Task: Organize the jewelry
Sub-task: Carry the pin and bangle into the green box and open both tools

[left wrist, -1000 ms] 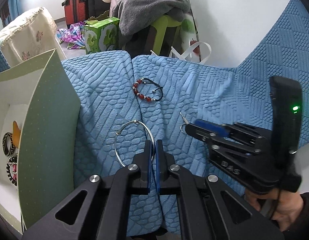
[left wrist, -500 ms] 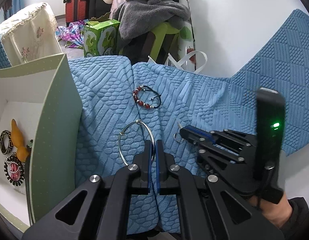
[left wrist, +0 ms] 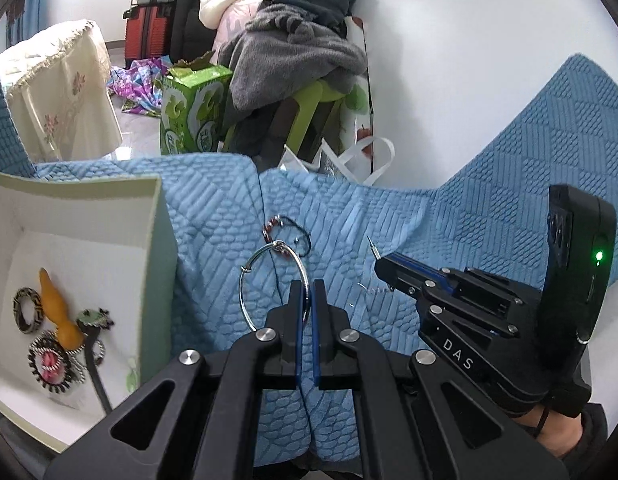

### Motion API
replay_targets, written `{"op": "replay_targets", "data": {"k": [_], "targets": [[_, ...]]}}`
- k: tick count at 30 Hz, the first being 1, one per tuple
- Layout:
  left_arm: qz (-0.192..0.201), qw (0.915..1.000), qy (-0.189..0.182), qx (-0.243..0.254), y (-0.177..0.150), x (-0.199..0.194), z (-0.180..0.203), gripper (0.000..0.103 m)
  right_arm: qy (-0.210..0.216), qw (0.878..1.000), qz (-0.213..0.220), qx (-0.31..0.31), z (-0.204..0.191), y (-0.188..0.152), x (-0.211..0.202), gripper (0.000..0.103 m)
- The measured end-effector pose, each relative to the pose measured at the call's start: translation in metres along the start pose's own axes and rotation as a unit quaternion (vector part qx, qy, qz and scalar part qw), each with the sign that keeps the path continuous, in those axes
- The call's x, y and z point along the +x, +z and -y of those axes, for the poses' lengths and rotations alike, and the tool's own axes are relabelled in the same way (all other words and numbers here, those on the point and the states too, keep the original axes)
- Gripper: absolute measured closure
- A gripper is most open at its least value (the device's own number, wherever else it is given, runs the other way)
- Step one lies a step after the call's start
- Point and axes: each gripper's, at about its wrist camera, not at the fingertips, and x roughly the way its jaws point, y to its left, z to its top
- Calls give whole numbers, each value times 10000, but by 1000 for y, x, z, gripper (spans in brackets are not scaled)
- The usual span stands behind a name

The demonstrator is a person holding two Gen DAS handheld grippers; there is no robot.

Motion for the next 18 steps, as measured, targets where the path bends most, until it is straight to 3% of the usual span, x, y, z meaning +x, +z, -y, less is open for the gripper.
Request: {"op": "replay_targets", "data": {"k": [14, 18], "targets": [[618, 9978, 29, 242, 52, -73, -10, 101, 68, 9974, 723, 29, -37, 61, -61, 100], [816, 9964, 75, 231, 58, -99, -26, 101, 283, 9953, 925, 65, -58, 78, -76, 100]]}}
